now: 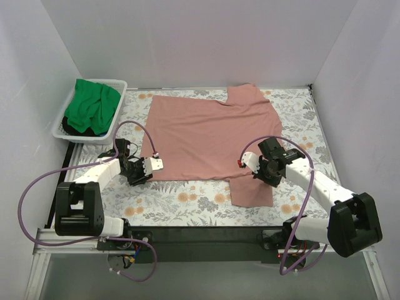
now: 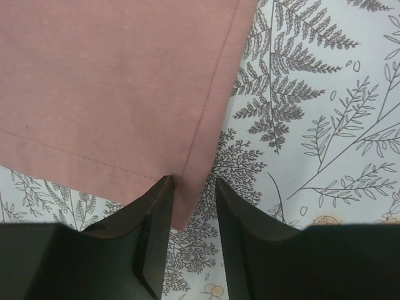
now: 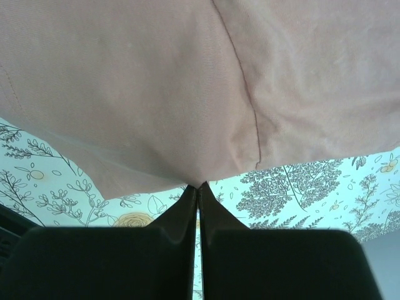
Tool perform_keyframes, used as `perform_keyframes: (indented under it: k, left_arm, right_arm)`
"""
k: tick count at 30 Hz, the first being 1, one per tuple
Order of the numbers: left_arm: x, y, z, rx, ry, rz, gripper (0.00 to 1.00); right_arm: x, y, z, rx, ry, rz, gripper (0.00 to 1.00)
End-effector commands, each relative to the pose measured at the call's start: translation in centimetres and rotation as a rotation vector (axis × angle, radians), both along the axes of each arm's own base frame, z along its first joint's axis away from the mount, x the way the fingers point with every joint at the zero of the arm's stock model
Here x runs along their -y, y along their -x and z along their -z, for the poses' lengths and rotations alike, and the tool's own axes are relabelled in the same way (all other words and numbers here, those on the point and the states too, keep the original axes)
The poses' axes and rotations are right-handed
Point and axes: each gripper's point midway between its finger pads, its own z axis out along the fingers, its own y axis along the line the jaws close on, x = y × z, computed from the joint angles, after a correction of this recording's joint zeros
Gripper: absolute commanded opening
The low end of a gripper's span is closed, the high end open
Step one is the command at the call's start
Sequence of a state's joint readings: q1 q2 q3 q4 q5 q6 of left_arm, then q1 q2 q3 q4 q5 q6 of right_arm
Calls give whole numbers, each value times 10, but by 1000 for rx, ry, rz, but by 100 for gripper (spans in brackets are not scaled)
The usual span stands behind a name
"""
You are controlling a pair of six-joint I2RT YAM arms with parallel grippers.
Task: Fold and stack the t-shirts
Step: Flatten the tshirt out
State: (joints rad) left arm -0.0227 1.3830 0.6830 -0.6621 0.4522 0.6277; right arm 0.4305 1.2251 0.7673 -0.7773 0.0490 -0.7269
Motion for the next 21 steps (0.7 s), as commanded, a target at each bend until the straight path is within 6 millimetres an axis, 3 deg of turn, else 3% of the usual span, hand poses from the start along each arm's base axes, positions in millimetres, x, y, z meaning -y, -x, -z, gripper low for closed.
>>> perform_keyframes:
  k: [1,11,21]
  left_arm:
    - [-3,-6,7,31,-16,1,31]
    - [-4,9,1,40,-28,31,0]
    - [0,30,-18,30,-3,44,0]
  right_arm:
    - [0,-6,-18,33,-22,1,1]
    - [-1,1,-33,37,-60,18,1]
    - [0,26,-44,21,-106,13,1]
